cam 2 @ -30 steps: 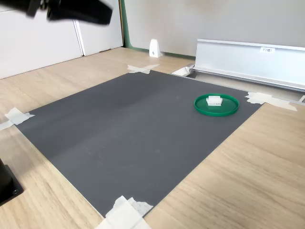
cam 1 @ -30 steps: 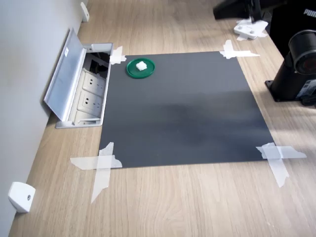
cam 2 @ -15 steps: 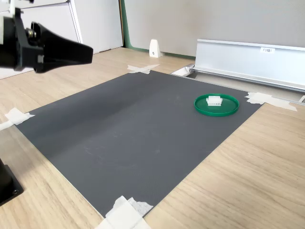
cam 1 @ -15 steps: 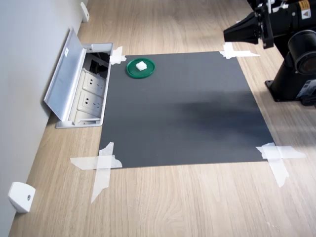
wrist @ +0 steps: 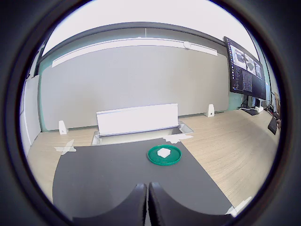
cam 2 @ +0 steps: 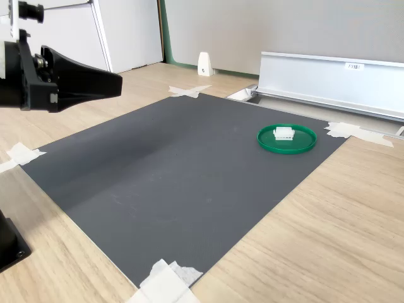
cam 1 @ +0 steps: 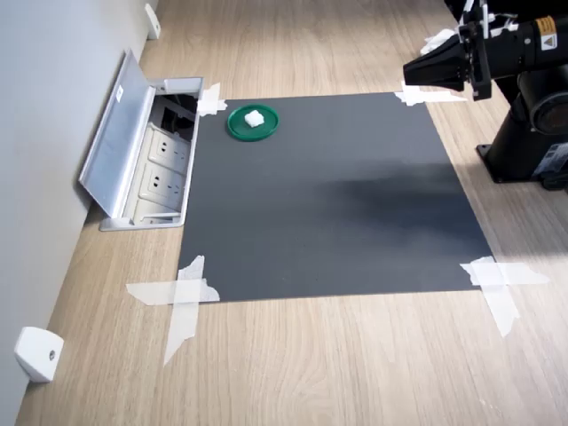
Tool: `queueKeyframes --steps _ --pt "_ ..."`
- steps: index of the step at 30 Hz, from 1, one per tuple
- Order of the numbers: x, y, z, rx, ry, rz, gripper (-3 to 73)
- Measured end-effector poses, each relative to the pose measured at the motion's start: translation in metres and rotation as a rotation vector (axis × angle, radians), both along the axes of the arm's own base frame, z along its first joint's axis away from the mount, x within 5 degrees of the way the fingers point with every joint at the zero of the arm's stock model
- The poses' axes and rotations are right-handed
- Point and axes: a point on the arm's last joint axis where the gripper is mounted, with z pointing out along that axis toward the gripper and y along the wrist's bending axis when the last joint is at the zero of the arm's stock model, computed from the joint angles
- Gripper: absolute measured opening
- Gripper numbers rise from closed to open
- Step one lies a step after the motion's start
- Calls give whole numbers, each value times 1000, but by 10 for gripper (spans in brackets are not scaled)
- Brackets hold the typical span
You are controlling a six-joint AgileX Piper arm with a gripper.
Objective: Grasp a white terminal and put it on the green lid.
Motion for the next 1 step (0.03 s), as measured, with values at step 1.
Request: queueKeyframes --steps 1 --pt "0 0 0 0 0 0 -7"
